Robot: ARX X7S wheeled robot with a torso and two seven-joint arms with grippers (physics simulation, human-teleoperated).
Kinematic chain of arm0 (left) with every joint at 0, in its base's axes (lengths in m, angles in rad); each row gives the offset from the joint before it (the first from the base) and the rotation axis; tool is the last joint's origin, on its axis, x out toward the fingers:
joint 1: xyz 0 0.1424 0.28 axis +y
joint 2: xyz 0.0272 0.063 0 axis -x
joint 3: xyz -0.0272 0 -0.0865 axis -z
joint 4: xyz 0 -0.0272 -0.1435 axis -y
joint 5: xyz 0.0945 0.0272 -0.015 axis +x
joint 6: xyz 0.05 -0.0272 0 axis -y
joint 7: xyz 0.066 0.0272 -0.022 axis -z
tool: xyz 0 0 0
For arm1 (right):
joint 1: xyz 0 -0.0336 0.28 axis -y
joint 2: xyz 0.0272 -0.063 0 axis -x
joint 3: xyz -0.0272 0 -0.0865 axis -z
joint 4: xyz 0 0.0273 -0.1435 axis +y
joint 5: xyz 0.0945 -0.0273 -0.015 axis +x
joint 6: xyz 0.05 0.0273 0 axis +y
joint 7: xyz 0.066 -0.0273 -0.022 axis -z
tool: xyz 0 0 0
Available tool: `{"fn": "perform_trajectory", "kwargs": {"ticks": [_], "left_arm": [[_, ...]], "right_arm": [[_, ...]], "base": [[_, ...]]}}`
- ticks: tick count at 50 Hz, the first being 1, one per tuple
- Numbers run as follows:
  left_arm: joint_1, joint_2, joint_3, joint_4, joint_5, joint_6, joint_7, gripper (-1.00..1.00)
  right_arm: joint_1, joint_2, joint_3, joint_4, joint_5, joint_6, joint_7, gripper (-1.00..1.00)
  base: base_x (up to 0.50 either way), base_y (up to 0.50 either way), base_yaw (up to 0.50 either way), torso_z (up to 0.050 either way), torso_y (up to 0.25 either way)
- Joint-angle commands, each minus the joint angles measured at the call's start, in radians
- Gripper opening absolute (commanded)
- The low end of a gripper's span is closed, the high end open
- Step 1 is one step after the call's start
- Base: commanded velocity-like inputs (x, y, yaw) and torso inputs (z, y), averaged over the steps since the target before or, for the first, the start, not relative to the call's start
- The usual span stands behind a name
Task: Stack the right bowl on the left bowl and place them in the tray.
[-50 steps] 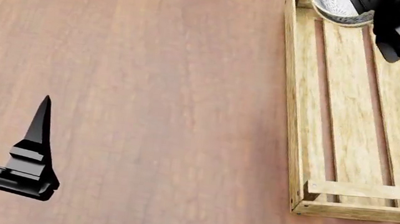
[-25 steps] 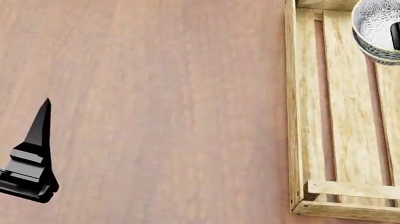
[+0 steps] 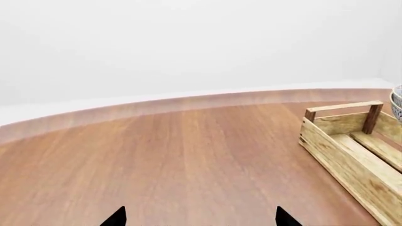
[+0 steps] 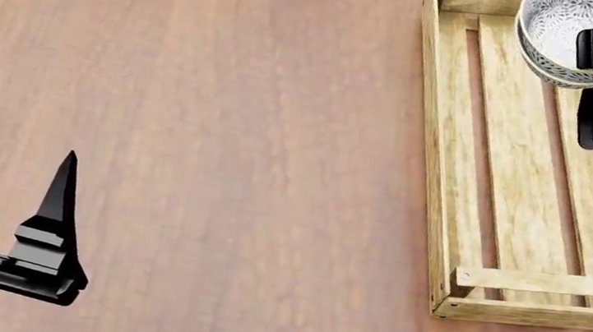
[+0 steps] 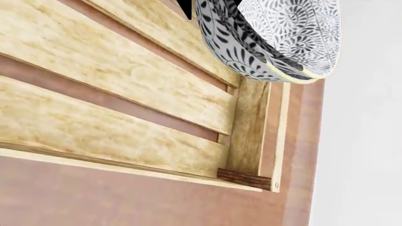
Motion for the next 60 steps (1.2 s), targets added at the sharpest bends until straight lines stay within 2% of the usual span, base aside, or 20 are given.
{"fn": "perform_trajectory", "kwargs": {"ticks": [1, 9, 20, 25, 45, 48, 54, 60], "left_arm": [[0.012, -0.002, -0.006, -0.006, -0.006, 0.016, 0.003, 1.0], [0.012, -0.006, 0.0, -0.007, -0.024, 0.022, 0.023, 1.0], [-0.005, -0.02, 0.027, -0.003, -0.023, -0.005, 0.027, 1.0], [0.006, -0.018, 0.023, -0.005, -0.012, 0.026, 0.028, 1.0], [0.029, -0.02, 0.013, -0.015, -0.021, 0.057, 0.033, 1.0], [0.008, -0.023, 0.024, -0.02, -0.03, -0.004, 0.013, 1.0], [0.014, -0.026, 0.029, -0.017, -0.017, 0.026, 0.021, 1.0], [0.022, -0.026, 0.015, -0.011, -0.027, 0.054, 0.03, 1.0]], "right_arm": [[0.005, -0.009, 0.021, 0.006, -0.008, -0.016, -0.055, -1.0], [-0.005, -0.015, 0.016, 0.006, -0.006, -0.014, -0.052, -1.0], [-0.007, -0.02, 0.007, 0.006, -0.006, -0.013, -0.062, -1.0], [0.002, -0.023, -0.001, 0.006, -0.007, -0.015, -0.062, -1.0], [0.005, -0.035, -0.045, 0.006, -0.005, -0.04, -0.043, -1.0], [0.011, -0.036, -0.052, 0.006, -0.006, -0.045, -0.042, -1.0], [0.016, -0.035, -0.058, 0.006, -0.005, -0.054, -0.036, -1.0], [0.018, -0.036, -0.068, 0.006, -0.005, -0.051, 0.0, -1.0]], "base": [[0.0, 0.0, 0.0, 0.0, 0.0], [0.0, 0.0, 0.0, 0.002, -0.012], [0.0, 0.0, 0.0, 0.016, -0.237], [0.0, 0.0, 0.0, 0.015, -0.207], [0.0, 0.0, 0.0, 0.0, -0.001], [0.0, 0.0, 0.0, 0.0, 0.0], [0.0, 0.0, 0.0, 0.0, -0.231], [0.0, 0.0, 0.0, 0.0, -0.008]]}}
